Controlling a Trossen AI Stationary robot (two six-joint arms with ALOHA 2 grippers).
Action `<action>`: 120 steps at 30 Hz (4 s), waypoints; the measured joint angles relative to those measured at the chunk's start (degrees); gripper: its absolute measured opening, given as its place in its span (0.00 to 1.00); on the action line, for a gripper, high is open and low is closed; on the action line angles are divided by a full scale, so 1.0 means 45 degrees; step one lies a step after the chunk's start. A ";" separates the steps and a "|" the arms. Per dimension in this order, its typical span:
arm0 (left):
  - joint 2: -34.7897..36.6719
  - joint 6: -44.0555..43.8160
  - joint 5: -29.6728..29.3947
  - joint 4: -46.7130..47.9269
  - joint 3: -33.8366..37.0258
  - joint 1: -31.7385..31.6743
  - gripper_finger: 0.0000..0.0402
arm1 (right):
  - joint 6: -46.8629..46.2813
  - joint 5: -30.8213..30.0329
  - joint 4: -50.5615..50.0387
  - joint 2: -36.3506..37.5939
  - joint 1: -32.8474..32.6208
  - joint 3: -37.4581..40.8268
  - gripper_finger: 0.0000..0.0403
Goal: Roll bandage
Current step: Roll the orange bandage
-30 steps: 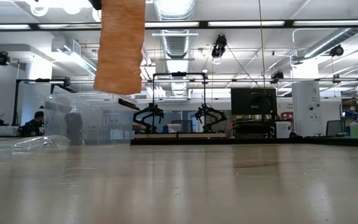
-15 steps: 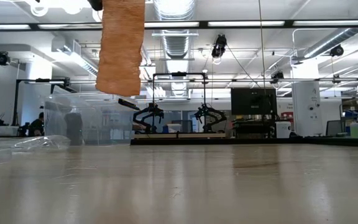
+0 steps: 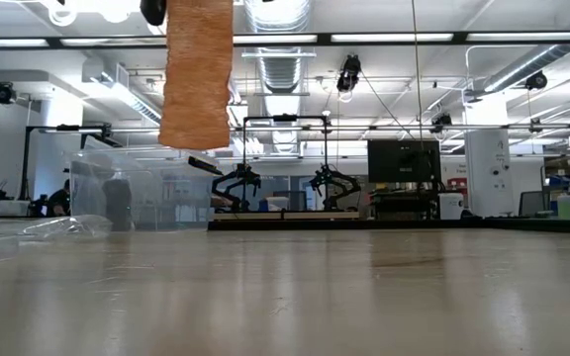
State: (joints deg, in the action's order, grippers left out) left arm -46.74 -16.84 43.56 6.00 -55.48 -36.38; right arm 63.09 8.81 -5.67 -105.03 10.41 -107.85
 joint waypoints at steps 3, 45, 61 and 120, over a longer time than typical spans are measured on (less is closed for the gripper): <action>-0.0195 0.0011 -0.0048 -0.0165 0.0003 0.0000 0.46 | -0.0008 -0.0006 -0.0001 0.0000 0.0010 0.0052 0.14; 0.0160 0.5972 -0.0226 0.0446 0.0024 0.0024 0.14 | -1.3969 0.1724 0.1709 -0.0607 0.0355 0.0101 0.65; 0.0010 0.6221 -0.0665 -0.0541 0.0029 0.0019 0.19 | -1.3682 0.2024 0.2230 -0.0738 0.0316 0.0057 0.11; 0.3017 0.5176 -0.3451 0.3492 -0.0306 -0.0031 0.46 | -1.1438 0.1918 0.2330 -0.0713 0.0359 0.0940 0.12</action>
State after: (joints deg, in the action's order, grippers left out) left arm -33.16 6.45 28.03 21.72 -56.86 -36.52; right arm 11.62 17.44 4.82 -108.24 12.03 -103.61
